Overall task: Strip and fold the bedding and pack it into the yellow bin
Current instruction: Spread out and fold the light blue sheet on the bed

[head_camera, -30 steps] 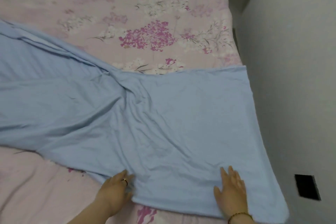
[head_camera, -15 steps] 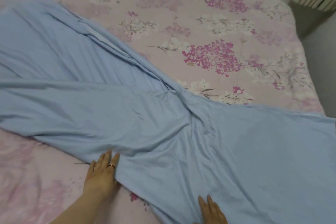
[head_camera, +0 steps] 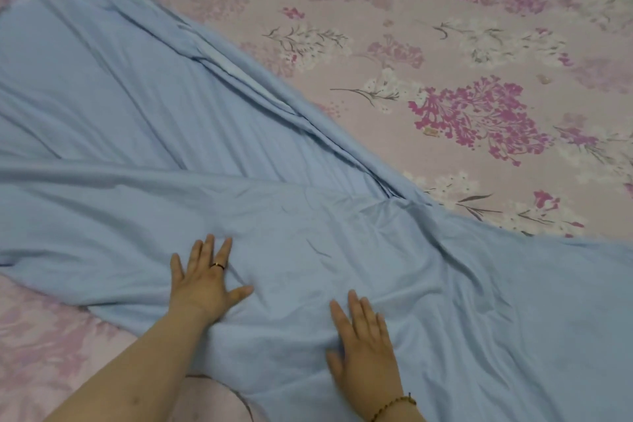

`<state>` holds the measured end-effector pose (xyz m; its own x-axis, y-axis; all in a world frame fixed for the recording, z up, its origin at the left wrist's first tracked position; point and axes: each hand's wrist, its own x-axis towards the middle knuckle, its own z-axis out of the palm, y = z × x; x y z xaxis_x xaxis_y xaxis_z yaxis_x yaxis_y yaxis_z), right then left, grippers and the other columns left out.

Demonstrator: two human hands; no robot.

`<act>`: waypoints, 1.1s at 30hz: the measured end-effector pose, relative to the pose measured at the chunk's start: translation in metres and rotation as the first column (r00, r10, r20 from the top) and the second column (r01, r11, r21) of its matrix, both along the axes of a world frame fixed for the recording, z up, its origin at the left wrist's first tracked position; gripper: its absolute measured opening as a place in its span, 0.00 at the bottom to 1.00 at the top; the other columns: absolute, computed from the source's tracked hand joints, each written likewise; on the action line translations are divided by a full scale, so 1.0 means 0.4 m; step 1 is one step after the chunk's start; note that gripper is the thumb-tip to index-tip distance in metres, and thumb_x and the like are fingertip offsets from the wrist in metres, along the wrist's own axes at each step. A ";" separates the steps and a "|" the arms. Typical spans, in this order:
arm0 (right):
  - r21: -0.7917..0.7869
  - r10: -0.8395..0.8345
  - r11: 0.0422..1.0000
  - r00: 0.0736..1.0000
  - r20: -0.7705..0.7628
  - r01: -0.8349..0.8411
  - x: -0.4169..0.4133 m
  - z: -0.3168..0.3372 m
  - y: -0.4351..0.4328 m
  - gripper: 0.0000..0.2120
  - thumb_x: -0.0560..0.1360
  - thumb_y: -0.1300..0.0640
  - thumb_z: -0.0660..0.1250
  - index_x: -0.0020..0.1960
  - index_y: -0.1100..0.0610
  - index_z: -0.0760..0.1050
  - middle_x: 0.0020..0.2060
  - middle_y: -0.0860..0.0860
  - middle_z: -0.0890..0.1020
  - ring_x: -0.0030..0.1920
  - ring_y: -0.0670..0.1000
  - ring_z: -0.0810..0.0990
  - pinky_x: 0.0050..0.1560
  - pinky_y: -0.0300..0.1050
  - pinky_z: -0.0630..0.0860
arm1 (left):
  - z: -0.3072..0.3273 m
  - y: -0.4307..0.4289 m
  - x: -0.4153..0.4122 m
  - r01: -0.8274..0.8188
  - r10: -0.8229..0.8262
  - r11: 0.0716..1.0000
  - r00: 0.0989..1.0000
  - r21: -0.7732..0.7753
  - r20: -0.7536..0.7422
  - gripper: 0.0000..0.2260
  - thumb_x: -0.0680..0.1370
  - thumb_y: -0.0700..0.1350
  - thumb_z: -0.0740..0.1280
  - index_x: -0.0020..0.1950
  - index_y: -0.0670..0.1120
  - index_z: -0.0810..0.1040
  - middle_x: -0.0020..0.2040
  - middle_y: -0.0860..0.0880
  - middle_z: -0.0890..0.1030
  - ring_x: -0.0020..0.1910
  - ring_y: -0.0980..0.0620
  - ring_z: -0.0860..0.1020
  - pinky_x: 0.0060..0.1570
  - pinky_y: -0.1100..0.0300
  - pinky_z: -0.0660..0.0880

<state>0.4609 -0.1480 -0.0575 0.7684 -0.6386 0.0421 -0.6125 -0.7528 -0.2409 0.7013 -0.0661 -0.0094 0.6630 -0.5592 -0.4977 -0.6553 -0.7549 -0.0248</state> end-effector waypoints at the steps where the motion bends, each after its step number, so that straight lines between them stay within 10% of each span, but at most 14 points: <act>1: -0.006 0.012 1.000 1.000 0.000 -0.012 0.032 -0.016 -0.009 0.47 0.61 0.42 0.53 0.76 0.51 0.38 0.75 0.51 0.38 0.72 0.50 0.50 0.71 0.45 0.45 | -0.021 -0.002 0.016 0.025 -0.025 1.000 1.000 -0.004 0.003 0.44 0.70 0.72 0.53 0.75 0.52 0.35 0.76 0.49 0.36 0.76 0.50 0.38 0.72 0.47 0.38; 6: -0.095 0.003 0.995 0.999 0.051 0.002 0.174 -0.126 -0.044 0.37 0.73 0.43 0.51 0.76 0.53 0.40 0.76 0.54 0.40 0.76 0.51 0.39 0.71 0.52 0.45 | -0.148 0.005 0.076 0.019 -0.022 0.997 0.999 -0.072 -0.043 0.65 0.36 0.79 0.25 0.68 0.47 0.24 0.72 0.54 0.32 0.74 0.51 0.34 0.47 0.60 0.12; 10: -0.099 -0.037 0.994 0.997 0.069 0.043 0.195 -0.176 -0.036 0.26 0.78 0.43 0.42 0.69 0.54 0.64 0.76 0.53 0.46 0.76 0.52 0.46 0.72 0.55 0.50 | -0.223 0.017 0.096 0.127 -0.127 0.984 0.992 -0.126 0.009 0.48 0.67 0.76 0.33 0.71 0.44 0.61 0.65 0.39 0.73 0.73 0.48 0.53 0.69 0.57 0.29; 12: -0.124 -0.033 0.991 0.998 0.061 0.041 0.191 -0.179 -0.037 0.25 0.78 0.43 0.44 0.66 0.54 0.66 0.76 0.53 0.48 0.76 0.52 0.47 0.73 0.54 0.50 | -0.251 0.025 0.091 0.143 -0.147 0.979 0.989 -0.143 -0.018 0.42 0.71 0.73 0.36 0.68 0.45 0.65 0.59 0.39 0.79 0.76 0.48 0.47 0.71 0.55 0.36; 17: -0.107 -0.026 0.994 0.999 0.037 0.030 0.195 -0.166 -0.038 0.26 0.78 0.43 0.42 0.73 0.51 0.54 0.76 0.52 0.47 0.76 0.51 0.46 0.73 0.54 0.47 | -0.248 0.031 0.105 0.144 -0.134 0.967 0.989 -0.211 0.060 0.40 0.70 0.73 0.36 0.74 0.49 0.53 0.64 0.40 0.71 0.76 0.51 0.39 0.71 0.53 0.37; 22: -0.053 -0.064 0.997 0.993 -0.100 0.059 0.207 -0.128 -0.027 0.36 0.71 0.47 0.51 0.76 0.51 0.41 0.76 0.50 0.42 0.76 0.49 0.41 0.73 0.53 0.41 | -0.241 0.038 0.103 0.164 -0.180 0.931 0.983 -0.327 -0.021 0.41 0.70 0.74 0.36 0.76 0.50 0.42 0.77 0.48 0.40 0.76 0.51 0.39 0.71 0.51 0.36; 28: 0.000 -0.257 0.956 0.835 -0.487 0.294 0.315 -0.066 0.011 0.31 0.65 0.56 0.52 0.68 0.58 0.68 0.71 0.55 0.63 0.75 0.48 0.38 0.68 0.46 0.25 | -0.217 0.059 0.126 0.293 -0.339 0.900 0.935 -0.323 -0.098 0.37 0.73 0.71 0.39 0.77 0.51 0.47 0.77 0.44 0.50 0.76 0.48 0.46 0.71 0.48 0.38; 31: -0.024 -0.277 0.948 0.786 -0.552 0.317 0.353 -0.042 0.011 0.27 0.77 0.60 0.45 0.76 0.57 0.47 0.74 0.50 0.42 0.74 0.50 0.33 0.47 0.43 0.12 | -0.148 0.098 0.230 0.403 -0.463 0.804 0.886 -0.437 -0.035 0.27 0.66 0.63 0.54 0.62 0.56 0.69 0.61 0.46 0.76 0.60 0.51 0.76 0.68 0.59 0.47; 33: 0.078 -0.187 0.922 0.611 -0.769 0.380 0.370 -0.015 0.013 0.26 0.80 0.58 0.41 0.74 0.55 0.32 0.70 0.45 0.30 0.74 0.52 0.32 0.35 0.45 0.13 | -0.108 0.117 0.370 0.452 -0.452 0.699 0.880 -0.555 0.147 0.24 0.64 0.56 0.59 0.59 0.52 0.70 0.56 0.46 0.81 0.57 0.48 0.75 0.67 0.61 0.48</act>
<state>0.6090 -0.1429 -0.0633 0.2560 -0.7468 -0.6138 -0.8279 -0.4971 0.2595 0.8494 -0.0195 -0.0525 0.2571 -0.9664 0.0000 -0.9213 -0.2451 0.3019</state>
